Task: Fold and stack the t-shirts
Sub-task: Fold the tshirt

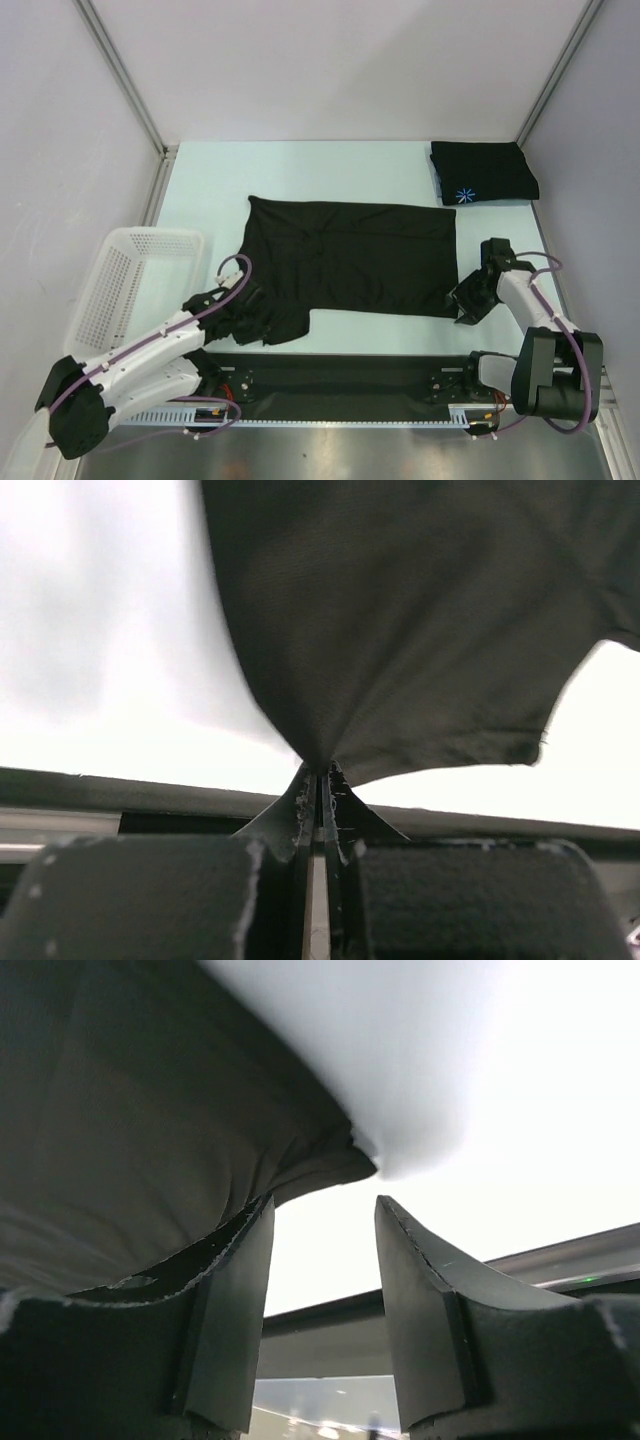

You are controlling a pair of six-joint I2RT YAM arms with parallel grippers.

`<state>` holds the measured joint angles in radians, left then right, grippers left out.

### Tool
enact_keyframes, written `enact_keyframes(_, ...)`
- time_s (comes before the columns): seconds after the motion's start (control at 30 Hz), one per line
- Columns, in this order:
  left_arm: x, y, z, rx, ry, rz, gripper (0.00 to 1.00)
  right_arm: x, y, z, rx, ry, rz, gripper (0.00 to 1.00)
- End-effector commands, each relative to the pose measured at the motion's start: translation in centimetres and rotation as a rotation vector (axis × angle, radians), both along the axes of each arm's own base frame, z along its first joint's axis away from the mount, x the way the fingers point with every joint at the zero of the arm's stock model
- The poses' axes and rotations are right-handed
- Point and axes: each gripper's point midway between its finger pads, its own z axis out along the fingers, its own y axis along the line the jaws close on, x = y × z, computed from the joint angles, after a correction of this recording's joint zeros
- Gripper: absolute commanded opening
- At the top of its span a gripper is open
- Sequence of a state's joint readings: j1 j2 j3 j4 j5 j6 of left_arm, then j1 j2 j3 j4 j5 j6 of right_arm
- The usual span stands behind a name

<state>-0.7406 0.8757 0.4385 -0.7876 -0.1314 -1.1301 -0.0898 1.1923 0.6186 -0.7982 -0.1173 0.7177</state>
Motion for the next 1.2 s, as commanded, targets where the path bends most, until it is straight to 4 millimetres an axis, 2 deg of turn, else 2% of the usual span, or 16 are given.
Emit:
enact_keyframes(0.0, 2.0, -0.9, 2.5, 0.015, -0.088, -0.105, 0.05, 0.3, -1.5, 0.1, -0.042, -0.025, -0.11, 0.49)
enact_keyframes(0.17, 2.9, -2.4, 3.4, 0.0, -0.098, -0.19, 0.06, 0.1, -1.9, -0.6, -0.023, -0.013, -0.147, 0.49)
enact_keyframes(0.37, 3.6, -2.6, 4.1, 0.022, -0.116, -0.214, 0.07, -0.4, -2.2, -1.5, -0.024, 0.012, -0.173, 0.45)
enact_keyframes(0.47, 3.9, -2.4, 4.5, 0.042, -0.121, -0.217, 0.07, 0.0, -2.4, -1.7, -0.023, 0.009, -0.177, 0.41)
enact_keyframes(0.57, 4.3, -2.2, 5.2, 0.056, -0.148, -0.219, 0.07, 0.2, -2.6, -2.1, -0.031, 0.014, -0.168, 0.21)
enact_keyframes(0.6, 4.5, -2.2, 5.3, 0.06, -0.153, -0.22, 0.07, 0.3, -2.7, -2.2, -0.034, 0.016, -0.16, 0.09)
enact_keyframes(0.67, 4.9, -2.3, 6.0, 0.063, -0.177, -0.234, 0.05, 0.4, -2.7, -2.2, -0.037, 0.015, -0.147, 0.01)
enact_keyframes(0.7, 5.1, -2.3, 6.3, 0.066, -0.187, -0.238, 0.04, 0.4, -2.7, -2.1, -0.038, 0.013, -0.132, 0.0)
enact_keyframes(0.83, 7.0, -2.8, 8.6, 0.083, -0.253, -0.263, 0.04, 1.0, -3.1, -1.0, -0.056, -0.013, -0.065, 0.0)
enact_keyframes(0.9, 7.9, -2.9, 9.1, 0.095, -0.262, -0.268, 0.04, 1.4, -3.0, -0.5, -0.054, -0.022, -0.038, 0.0)
enact_keyframes(0.93, 8.6, -3.2, 9.8, 0.087, -0.278, -0.27, 0.02, 1.9, -2.6, -0.3, -0.024, -0.043, -0.009, 0.0)
enact_keyframes(1.03, 11.3, -3.2, 10.3, 0.09, -0.289, -0.303, 0.0, 2.9, -1.9, -0.1, 0.002, -0.049, 0.032, 0.0)
enact_keyframes(1.1, 12.7, -3.7, 10.3, 0.085, -0.281, -0.317, 0.0, 3.4, -2.0, 0.0, -0.001, -0.046, 0.045, 0.0)
enact_keyframes(1.17, 14.6, -3.9, 11.7, 0.087, -0.318, -0.314, 0.0, 4.4, -2.4, 0.5, -0.011, -0.052, 0.054, 0.0)
